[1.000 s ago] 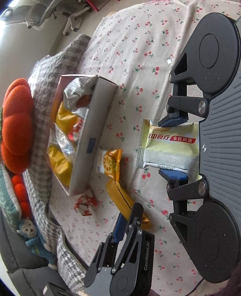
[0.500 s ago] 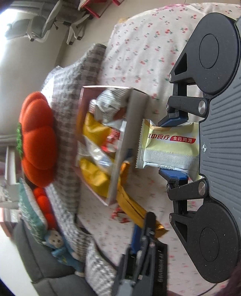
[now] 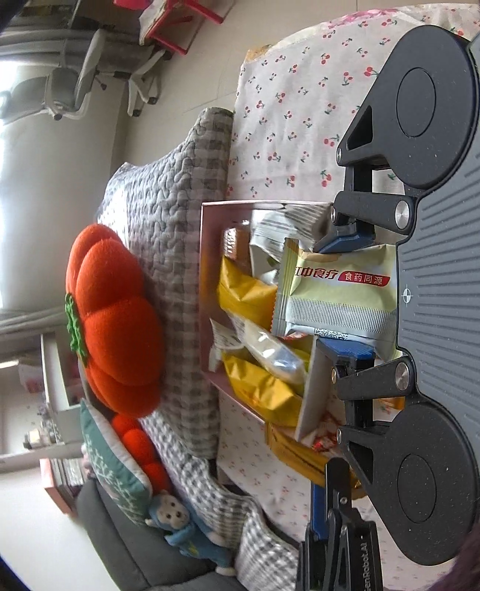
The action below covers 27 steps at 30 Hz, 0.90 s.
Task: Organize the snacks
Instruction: 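Carry both snacks into the box and open both tools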
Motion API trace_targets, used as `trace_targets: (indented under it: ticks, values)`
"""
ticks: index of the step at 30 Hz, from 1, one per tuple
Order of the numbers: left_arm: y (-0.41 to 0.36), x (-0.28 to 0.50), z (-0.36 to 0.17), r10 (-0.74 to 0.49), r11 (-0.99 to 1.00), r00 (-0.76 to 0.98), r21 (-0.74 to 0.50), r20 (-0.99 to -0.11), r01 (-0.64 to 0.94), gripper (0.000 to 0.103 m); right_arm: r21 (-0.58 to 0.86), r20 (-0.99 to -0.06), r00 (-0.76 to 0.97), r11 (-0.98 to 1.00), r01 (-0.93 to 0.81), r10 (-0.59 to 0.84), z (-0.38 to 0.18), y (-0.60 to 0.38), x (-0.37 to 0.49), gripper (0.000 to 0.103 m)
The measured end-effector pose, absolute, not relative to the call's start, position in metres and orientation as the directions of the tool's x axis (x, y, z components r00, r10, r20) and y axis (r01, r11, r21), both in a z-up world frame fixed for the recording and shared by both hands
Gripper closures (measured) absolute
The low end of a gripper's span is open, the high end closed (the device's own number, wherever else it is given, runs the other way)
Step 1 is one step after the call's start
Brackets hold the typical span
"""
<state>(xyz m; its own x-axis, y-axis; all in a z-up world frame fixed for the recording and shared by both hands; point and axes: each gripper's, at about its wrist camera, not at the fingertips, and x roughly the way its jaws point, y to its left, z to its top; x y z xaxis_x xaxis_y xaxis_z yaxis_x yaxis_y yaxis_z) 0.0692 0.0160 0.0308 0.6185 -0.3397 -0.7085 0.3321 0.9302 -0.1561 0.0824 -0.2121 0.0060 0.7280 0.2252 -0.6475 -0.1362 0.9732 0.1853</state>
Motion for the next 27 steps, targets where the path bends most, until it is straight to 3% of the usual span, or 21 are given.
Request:
trace_targets:
  ticks: [10, 27]
  values:
    - [-0.013, 0.136, 0.028, -0.342, 0.934, 0.629, -0.179, -0.698, 0.309, 0.077, 0.255, -0.607, 0.769, 0.966, -0.049, 0.199, 0.019, -0.228, 0.134, 0.057]
    - [-0.032, 0.201, -0.001, -0.366, 0.929, 0.552, -0.262, -0.749, 0.262, 0.076, 0.403, -0.624, 0.743, 0.914, 0.043, 0.24, -0.03, -0.257, 0.213, 0.056]
